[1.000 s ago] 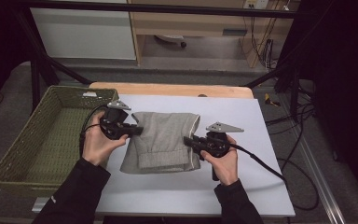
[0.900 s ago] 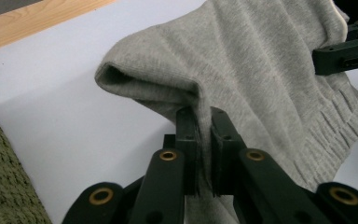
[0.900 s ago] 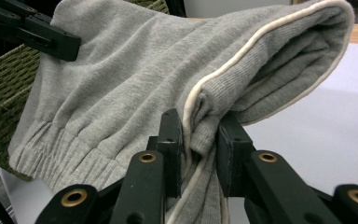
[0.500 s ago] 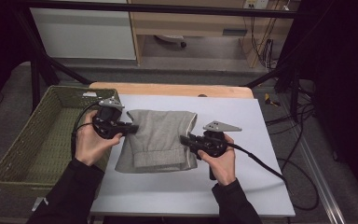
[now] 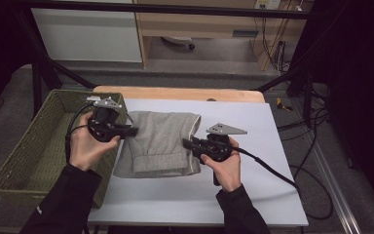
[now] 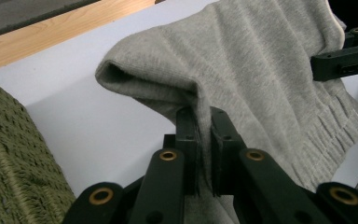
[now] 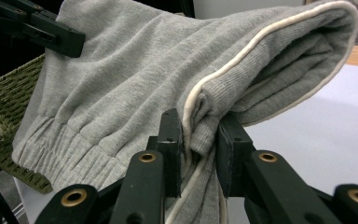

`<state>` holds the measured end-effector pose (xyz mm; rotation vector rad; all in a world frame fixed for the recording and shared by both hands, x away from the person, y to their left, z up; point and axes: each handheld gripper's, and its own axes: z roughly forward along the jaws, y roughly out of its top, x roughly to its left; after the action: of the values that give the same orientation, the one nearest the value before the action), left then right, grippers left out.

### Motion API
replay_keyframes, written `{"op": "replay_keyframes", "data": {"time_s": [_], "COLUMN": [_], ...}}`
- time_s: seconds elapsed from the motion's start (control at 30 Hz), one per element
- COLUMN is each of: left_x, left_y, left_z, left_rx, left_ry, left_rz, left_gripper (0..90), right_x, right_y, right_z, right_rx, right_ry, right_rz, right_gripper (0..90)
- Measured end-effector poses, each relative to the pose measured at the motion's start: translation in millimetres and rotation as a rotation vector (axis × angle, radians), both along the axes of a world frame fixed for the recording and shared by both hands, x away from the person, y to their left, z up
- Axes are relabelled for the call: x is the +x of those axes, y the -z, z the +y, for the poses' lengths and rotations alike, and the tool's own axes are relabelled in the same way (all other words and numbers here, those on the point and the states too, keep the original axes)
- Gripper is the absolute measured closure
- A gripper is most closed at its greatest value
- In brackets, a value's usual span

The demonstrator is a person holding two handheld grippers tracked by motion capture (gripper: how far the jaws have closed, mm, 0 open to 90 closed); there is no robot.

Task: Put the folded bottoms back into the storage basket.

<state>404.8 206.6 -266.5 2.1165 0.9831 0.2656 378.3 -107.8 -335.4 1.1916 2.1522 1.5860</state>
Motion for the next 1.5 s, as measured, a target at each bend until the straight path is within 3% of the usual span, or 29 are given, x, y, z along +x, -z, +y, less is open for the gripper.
{"op": "replay_keyframes", "data": {"time_s": [1.5], "left_x": [-0.7], "left_y": [-25.4], "left_z": [37.7], "left_rx": [-0.009], "left_ry": [-0.019], "left_rz": [-0.019], "left_gripper": [83.8], "right_x": [2.1], "right_y": [-22.9], "right_z": [36.2], "right_rx": [0.028], "right_ry": [-0.029], "right_rz": [-0.04], "right_gripper": [74.2]}}
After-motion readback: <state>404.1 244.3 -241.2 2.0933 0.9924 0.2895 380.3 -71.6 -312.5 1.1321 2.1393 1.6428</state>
